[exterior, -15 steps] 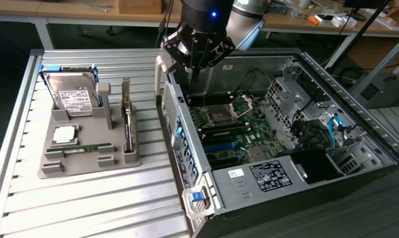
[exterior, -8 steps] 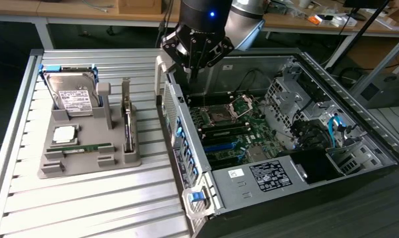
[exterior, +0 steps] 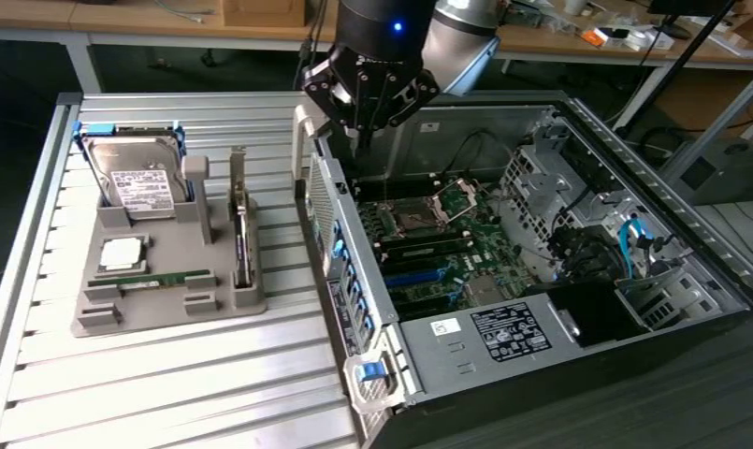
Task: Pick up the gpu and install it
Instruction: 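Reach for the gpu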
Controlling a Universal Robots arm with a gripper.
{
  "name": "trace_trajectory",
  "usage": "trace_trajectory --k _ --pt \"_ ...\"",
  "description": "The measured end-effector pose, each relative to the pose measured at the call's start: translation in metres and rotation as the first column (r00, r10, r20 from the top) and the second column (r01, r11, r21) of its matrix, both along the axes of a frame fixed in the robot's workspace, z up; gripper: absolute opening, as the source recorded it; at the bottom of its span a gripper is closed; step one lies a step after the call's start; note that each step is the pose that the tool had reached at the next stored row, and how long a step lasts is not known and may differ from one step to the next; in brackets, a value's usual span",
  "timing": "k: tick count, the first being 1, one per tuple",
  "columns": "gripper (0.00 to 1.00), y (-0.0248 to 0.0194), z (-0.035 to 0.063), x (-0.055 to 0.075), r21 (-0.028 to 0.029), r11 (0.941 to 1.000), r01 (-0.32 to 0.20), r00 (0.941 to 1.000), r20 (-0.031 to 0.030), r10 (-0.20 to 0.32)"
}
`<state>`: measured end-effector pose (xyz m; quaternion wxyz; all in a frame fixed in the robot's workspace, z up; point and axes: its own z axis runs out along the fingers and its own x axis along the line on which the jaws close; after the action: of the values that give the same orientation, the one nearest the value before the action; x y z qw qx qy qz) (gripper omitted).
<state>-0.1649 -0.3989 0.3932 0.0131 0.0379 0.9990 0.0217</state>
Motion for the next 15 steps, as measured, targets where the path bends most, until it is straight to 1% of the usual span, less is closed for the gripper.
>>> trace_trajectory --k 15 --pt "0.11 0.0000 -0.0001 -0.0058 0.0000 1.0000 0.000 1.0000 0.0000 0.000"
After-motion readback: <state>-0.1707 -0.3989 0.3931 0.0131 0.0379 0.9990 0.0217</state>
